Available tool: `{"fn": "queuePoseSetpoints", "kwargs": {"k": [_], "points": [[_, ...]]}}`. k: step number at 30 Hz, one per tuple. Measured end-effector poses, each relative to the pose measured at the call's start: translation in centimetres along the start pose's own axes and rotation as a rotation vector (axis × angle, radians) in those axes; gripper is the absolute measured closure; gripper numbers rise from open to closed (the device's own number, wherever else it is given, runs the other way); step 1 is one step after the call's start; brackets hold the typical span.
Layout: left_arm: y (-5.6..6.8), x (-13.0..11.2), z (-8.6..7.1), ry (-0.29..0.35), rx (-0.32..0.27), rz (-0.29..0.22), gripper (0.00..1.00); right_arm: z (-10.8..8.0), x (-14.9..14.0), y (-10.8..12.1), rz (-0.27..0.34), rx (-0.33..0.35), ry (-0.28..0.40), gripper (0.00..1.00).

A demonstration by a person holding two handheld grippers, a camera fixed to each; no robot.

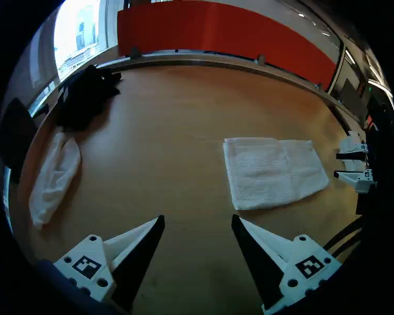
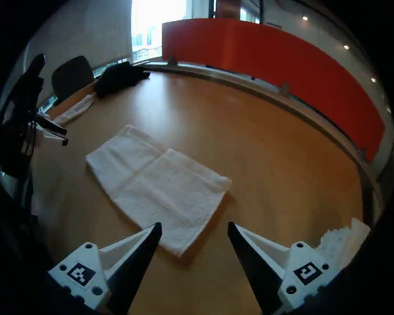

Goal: Fold towel

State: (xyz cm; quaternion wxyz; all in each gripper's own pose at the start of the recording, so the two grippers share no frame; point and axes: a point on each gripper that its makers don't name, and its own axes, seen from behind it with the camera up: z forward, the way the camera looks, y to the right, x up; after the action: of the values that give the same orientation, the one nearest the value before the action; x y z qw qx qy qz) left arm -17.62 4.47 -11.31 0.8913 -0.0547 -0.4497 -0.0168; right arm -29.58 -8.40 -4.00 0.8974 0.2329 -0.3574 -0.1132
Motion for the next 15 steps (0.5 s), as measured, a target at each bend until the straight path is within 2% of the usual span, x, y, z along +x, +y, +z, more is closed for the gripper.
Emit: {"fn": "queuePoseSetpoints", "kwargs": {"k": [8, 15], "points": [[-2.0, -1.7, -1.8, 0.005, 0.044, -0.061, 0.06, 0.3, -0.2, -0.1, -0.027, 0.023, -0.015, 0.03], [-2.8, -2.7, -2.7, 0.003, 0.065, -0.081, 0.06, 0.5, -0.6, -0.1, -0.037, 0.036, -0.028, 0.03]]}}
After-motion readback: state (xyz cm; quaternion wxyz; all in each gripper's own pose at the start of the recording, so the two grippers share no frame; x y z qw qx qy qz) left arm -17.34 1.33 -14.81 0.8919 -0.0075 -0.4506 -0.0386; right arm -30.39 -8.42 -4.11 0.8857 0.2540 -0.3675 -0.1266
